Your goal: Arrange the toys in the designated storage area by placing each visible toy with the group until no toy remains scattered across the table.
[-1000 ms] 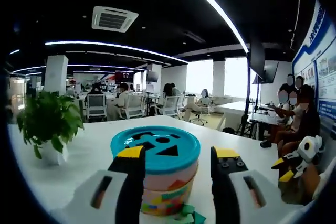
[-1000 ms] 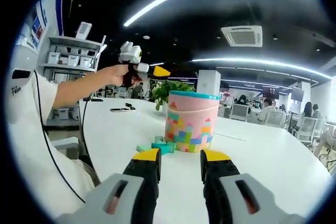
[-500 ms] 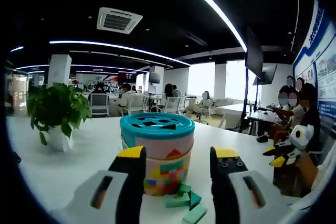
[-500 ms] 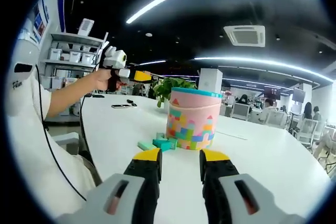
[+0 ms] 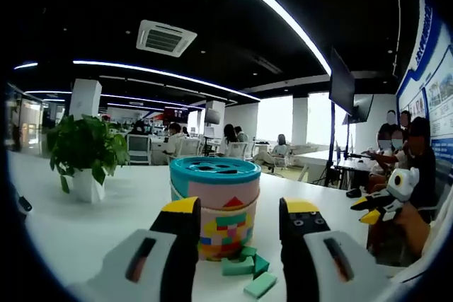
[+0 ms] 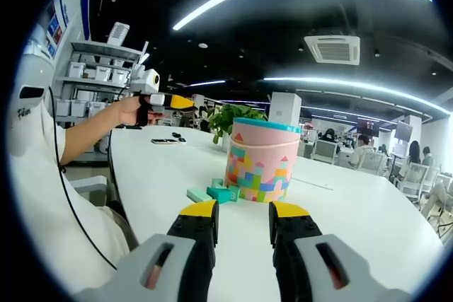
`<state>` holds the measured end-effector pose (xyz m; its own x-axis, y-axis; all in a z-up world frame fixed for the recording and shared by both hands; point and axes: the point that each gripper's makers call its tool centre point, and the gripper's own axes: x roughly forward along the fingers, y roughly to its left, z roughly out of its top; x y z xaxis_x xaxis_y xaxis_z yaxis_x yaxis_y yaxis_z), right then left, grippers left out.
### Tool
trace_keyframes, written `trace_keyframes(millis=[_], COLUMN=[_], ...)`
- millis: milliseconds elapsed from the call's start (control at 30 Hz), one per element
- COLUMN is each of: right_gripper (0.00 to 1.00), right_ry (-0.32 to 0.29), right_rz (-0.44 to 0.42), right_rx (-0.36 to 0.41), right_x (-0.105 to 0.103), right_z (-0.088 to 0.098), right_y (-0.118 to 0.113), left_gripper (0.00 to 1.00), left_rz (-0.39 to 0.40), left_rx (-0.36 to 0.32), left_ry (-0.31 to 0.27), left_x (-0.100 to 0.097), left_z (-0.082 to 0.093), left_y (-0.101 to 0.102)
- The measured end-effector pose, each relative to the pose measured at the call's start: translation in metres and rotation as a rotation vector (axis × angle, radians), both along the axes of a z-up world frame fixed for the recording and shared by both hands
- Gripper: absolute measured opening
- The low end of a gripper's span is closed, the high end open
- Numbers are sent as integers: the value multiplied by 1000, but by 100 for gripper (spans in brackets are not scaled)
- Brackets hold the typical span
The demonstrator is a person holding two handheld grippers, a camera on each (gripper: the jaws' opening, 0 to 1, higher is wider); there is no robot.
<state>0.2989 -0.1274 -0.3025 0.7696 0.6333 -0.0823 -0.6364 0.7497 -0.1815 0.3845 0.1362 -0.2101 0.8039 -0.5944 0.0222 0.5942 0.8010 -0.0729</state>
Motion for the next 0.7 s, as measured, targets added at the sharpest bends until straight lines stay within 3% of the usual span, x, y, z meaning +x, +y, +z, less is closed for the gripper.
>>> trace_keyframes(millis=[100, 200, 300, 367, 500, 700], right_gripper=[29, 29, 29, 29, 28, 28], right_ry=[1, -1, 0, 1, 1, 2], right_rz=[2, 2, -1, -4, -3, 2], right_rx=[0, 2, 0, 0, -1, -6], right_x=[0, 0, 0, 0, -1, -1], right_z=[0, 0, 0, -1, -1, -2], right_y=[1, 0, -1, -2, -2, 1], left_gripper=[49, 52, 52, 51, 48, 51], left_rz=[-23, -32, -61, -70, -54, -50], left_rx=[-19, -82, -100, -69, 67, 49], left_ry=[-16, -32, -15, -17, -17, -15], left_x=[-6, -11, -16, -19, -20, -25], left_z=[3, 7, 2, -3, -25, -29], left_y=[-7, -10, -16, -19, -20, -20])
